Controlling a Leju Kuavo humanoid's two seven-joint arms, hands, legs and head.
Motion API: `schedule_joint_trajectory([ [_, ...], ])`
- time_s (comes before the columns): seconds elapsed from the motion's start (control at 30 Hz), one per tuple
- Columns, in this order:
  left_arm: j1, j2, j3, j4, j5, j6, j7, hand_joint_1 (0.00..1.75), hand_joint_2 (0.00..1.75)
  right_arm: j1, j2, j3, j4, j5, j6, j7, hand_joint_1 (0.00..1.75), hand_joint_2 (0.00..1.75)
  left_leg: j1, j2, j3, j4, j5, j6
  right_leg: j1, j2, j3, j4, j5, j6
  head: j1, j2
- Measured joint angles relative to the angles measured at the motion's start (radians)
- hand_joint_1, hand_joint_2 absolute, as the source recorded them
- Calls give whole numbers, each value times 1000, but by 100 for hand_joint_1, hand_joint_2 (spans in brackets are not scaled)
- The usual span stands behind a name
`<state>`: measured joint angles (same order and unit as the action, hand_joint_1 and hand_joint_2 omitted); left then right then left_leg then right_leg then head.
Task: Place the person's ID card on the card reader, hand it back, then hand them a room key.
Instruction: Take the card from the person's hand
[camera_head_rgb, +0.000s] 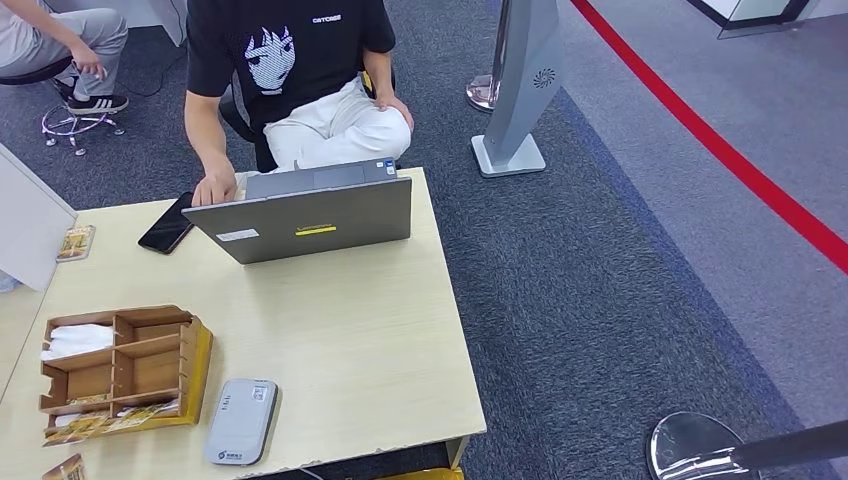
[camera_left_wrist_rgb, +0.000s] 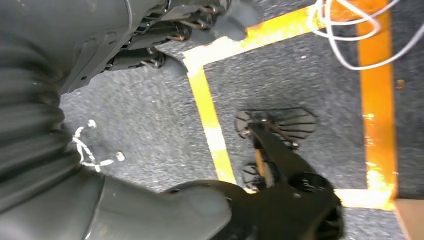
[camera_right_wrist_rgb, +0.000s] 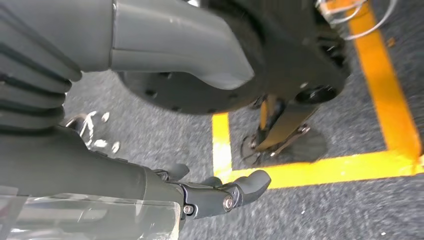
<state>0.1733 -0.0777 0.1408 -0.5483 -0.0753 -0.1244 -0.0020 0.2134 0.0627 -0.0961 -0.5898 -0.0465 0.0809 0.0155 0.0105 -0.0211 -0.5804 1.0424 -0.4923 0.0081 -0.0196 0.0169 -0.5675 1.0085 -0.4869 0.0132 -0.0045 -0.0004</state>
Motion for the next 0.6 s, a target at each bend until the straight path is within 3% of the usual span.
schedule_joint_trajectory([
  [0.2, 16, -40, 86, -88, -33, -73, -2, 0, 175, 47, 41, -55, -117, -44, 39, 15, 0, 175, 0, 0, 0, 0, 0, 0, 0, 0, 0, 0, 0, 0, 0, 0],
  [0.33, 38, -70, 132, -169, -30, -111, -2, 0, 175, 81, 68, -90, -203, -78, 57, 22, 0, 0, 0, 0, 0, 0, 0, 0, 0, 0, 0, 0, 0, 0, 0, 0],
  [0.47, 71, -95, 157, -270, 1, -126, -2, 0, 0, 109, 93, -118, -284, -114, 74, 20, 0, 0, 0, 0, 0, 0, 0, 0, 0, 0, 0, 0, 0, 0, 0, 0],
  [0.6, 109, -116, 167, -390, 40, -123, -2, 0, 0, 125, 115, -145, -358, -138, 93, 8, 0, 0, 0, 0, 0, 0, 0, 0, 0, 0, 0, 0, 0, 0, 0, 0],
])
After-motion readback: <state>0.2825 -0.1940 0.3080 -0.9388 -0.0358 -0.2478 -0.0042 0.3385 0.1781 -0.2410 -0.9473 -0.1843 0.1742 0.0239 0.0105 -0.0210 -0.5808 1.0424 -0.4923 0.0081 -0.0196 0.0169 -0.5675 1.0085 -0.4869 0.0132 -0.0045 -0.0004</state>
